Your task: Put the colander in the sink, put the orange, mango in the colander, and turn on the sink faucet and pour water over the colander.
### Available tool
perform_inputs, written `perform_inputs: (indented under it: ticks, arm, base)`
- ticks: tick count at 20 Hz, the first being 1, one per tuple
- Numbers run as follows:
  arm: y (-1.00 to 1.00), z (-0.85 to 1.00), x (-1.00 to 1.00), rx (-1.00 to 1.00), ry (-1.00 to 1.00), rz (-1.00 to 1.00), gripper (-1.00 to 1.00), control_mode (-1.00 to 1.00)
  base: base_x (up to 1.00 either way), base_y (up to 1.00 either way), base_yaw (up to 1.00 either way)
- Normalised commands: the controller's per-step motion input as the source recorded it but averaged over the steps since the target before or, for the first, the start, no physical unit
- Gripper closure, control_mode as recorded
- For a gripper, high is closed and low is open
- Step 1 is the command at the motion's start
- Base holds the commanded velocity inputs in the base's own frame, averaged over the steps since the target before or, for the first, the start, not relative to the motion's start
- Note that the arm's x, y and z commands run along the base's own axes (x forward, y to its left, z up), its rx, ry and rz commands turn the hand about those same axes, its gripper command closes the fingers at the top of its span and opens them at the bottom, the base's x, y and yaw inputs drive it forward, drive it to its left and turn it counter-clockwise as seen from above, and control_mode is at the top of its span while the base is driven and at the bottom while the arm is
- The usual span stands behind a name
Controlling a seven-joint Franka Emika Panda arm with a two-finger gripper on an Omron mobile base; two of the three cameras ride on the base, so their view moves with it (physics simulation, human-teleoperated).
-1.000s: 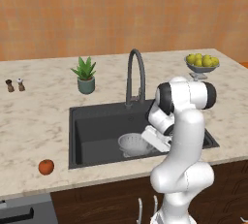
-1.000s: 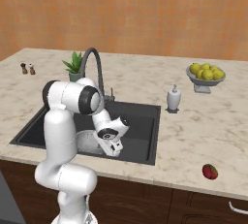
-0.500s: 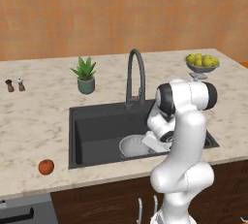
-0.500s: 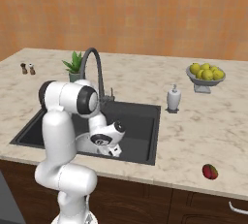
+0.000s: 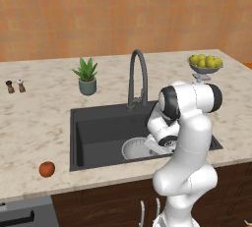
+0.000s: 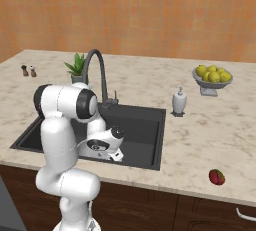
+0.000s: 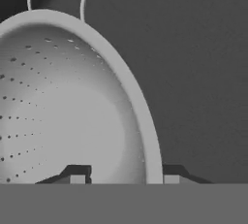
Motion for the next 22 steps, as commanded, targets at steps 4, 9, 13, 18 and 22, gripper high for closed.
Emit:
perform_inputs:
  ticks: [4, 9, 13, 18, 22]
  arm:
    - [-0.16, 0.79, 0.0, 0.0, -0.15, -0.01, -1.0, -1.0]
    - [-0.3, 0.99, 0.0, 0.0, -0.11, -0.04, -1.0, -1.0]
    - [-0.4, 1.0, 0.0, 0.0, -0.03, -0.04, -1.0, -1.0]
    - [-0.24, 1.0, -0.06, 0.0, 0.0, 0.0, -1.0, -1.0]
    - [-0.03, 1.0, -0.29, 0.0, 0.0, 0.0, -1.0, -1.0]
  base:
    - [0.0, 0.0, 0.0]
    - [0.0, 0.0, 0.0]
    - [0.0, 0.0, 0.0]
    - [0.0, 0.0, 0.0]
    - [0.0, 0.0, 0.0]
